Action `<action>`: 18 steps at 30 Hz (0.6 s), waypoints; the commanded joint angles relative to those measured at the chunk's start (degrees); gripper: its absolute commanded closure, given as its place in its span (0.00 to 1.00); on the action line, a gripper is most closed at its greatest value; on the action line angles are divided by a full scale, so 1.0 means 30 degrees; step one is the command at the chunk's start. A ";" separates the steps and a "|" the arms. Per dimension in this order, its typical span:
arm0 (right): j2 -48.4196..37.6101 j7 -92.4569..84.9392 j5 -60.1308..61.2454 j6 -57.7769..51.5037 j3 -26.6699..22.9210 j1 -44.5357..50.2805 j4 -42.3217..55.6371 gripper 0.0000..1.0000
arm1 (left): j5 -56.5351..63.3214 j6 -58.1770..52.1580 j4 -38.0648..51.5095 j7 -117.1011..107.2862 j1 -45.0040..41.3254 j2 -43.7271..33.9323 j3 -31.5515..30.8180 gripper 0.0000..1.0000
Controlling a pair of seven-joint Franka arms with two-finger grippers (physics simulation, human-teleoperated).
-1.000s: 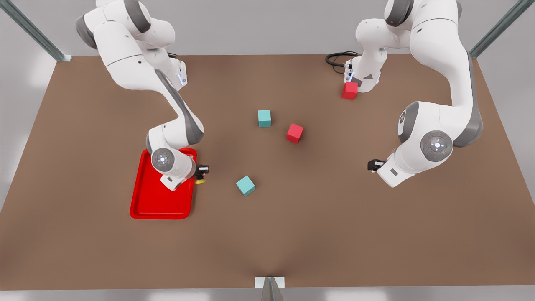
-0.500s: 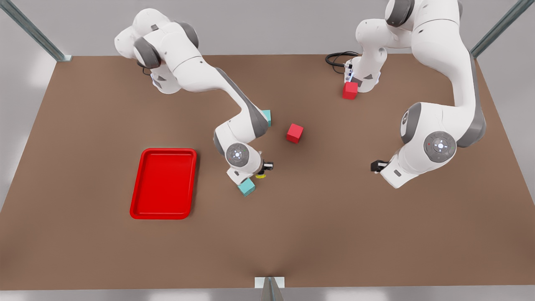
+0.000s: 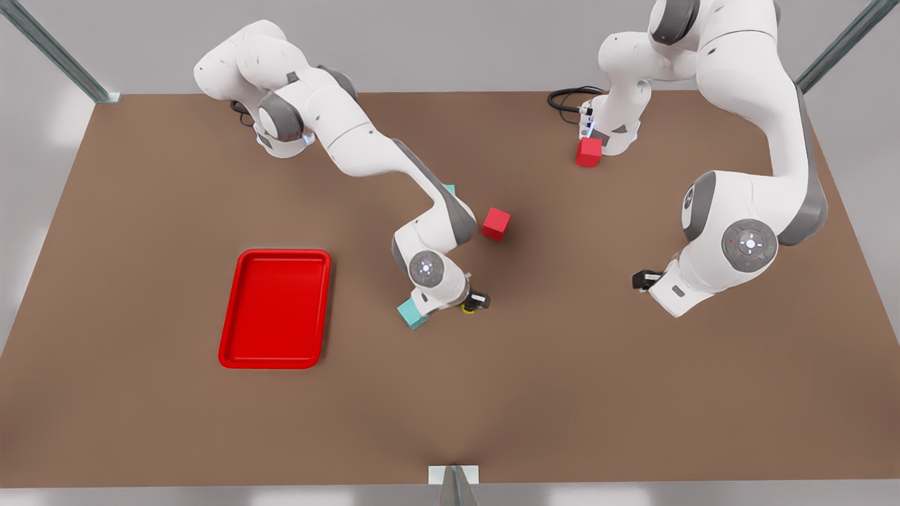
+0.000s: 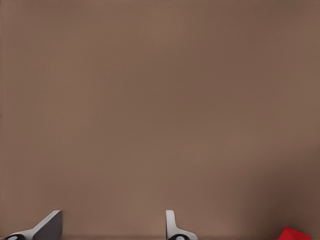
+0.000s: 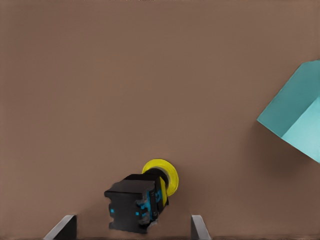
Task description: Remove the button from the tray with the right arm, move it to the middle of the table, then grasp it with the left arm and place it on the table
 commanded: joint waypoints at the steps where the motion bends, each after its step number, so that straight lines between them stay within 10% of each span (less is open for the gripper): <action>1: -0.0580 0.3925 0.0090 -0.0301 0.0050 0.0008 -0.0106 0.00 | 0.0110 -0.0037 0.0018 0.0018 -0.0002 -0.0028 -0.0014 0.00; 8: -1.2475 -1.3387 -0.6910 -0.2762 -0.0038 -0.7402 -1.4871 0.00 | 0.0081 0.0081 0.0135 -0.0041 -0.0089 0.0060 -0.0014 0.00; 18: -1.2798 -1.7315 -0.8787 -0.4783 0.0079 -1.1299 -1.3700 0.00 | -0.0504 -0.0007 0.0135 -0.1473 -0.0002 0.0002 -0.0043 0.00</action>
